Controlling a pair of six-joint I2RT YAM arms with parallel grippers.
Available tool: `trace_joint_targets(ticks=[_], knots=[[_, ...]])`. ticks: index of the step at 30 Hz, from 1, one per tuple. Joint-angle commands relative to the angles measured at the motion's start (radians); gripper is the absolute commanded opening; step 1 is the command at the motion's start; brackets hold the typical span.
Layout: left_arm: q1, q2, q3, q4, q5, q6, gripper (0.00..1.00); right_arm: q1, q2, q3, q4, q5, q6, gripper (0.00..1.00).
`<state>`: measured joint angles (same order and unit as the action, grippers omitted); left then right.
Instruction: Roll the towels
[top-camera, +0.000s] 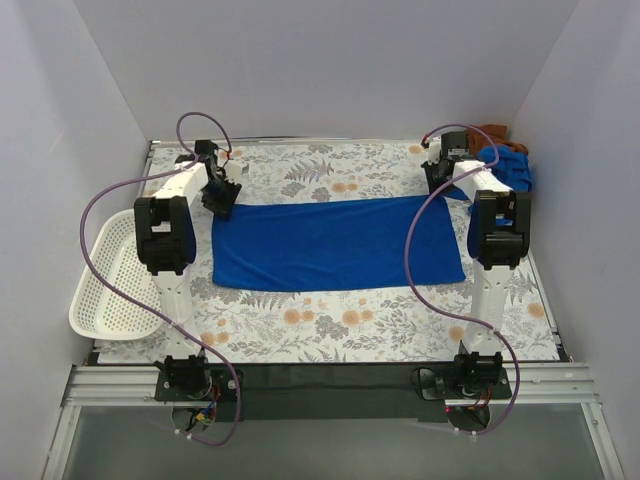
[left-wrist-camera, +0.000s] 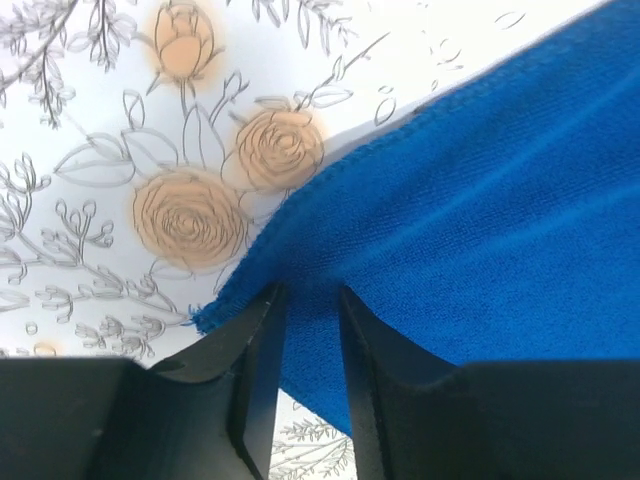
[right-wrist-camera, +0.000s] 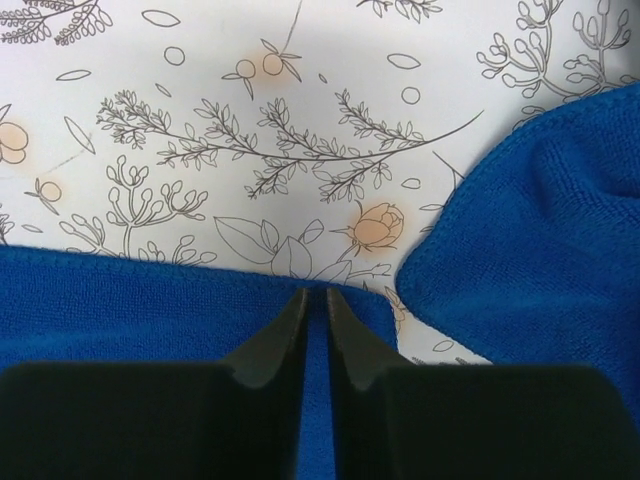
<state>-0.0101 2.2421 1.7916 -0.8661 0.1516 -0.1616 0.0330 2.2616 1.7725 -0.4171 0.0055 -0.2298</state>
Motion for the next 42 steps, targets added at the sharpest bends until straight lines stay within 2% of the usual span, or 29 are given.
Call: trace_joint_targets(ticks=[1, 7, 8, 11, 14, 18, 22, 25, 26, 30, 36, 42], knots=[[0.002, 0.022, 0.037, 0.016, 0.114, 0.023, 0.27, -0.012, -0.054, -0.010, -0.035, -0.093, 0.018, 0.18], [0.002, -0.070, 0.055, 0.000, 0.258, 0.007, 0.37, -0.012, -0.192, 0.019, -0.098, -0.231, 0.032, 0.38], [0.002, -0.106, 0.057, -0.020, 0.275, 0.013, 0.39, -0.012, -0.218, 0.009, -0.121, -0.242, 0.029, 0.44], [0.002, -0.188, 0.008, -0.060, 0.321, 0.049, 0.44, -0.012, -0.324, -0.039, -0.166, -0.280, -0.006, 0.47], [0.002, -0.304, -0.059, -0.120, 0.313, 0.128, 0.46, -0.012, -0.431, -0.152, -0.204, -0.268, -0.071, 0.45], [0.002, -0.459, -0.261, -0.174, 0.221, 0.221, 0.46, -0.012, -0.562, -0.339, -0.247, -0.204, -0.164, 0.39], [0.002, -0.562, -0.428, -0.200, 0.160, 0.310, 0.45, -0.012, -0.646, -0.552, -0.262, -0.167, -0.230, 0.36], [0.002, -0.610, -0.547, -0.205, 0.143, 0.391, 0.47, -0.012, -0.688, -0.626, -0.262, -0.134, -0.264, 0.35], [0.002, -0.630, -0.570, -0.212, 0.146, 0.458, 0.48, -0.013, -0.692, -0.662, -0.262, -0.133, -0.273, 0.35], [0.001, -0.641, -0.667, -0.182, 0.129, 0.581, 0.49, -0.013, -0.677, -0.706, -0.256, -0.108, -0.293, 0.34], [-0.010, -0.601, -0.681, -0.146, 0.152, 0.628, 0.47, -0.013, -0.648, -0.709, -0.256, -0.110, -0.287, 0.33], [-0.034, -0.593, -0.738, -0.134, 0.155, 0.675, 0.38, -0.024, -0.631, -0.709, -0.256, -0.102, -0.295, 0.32]])
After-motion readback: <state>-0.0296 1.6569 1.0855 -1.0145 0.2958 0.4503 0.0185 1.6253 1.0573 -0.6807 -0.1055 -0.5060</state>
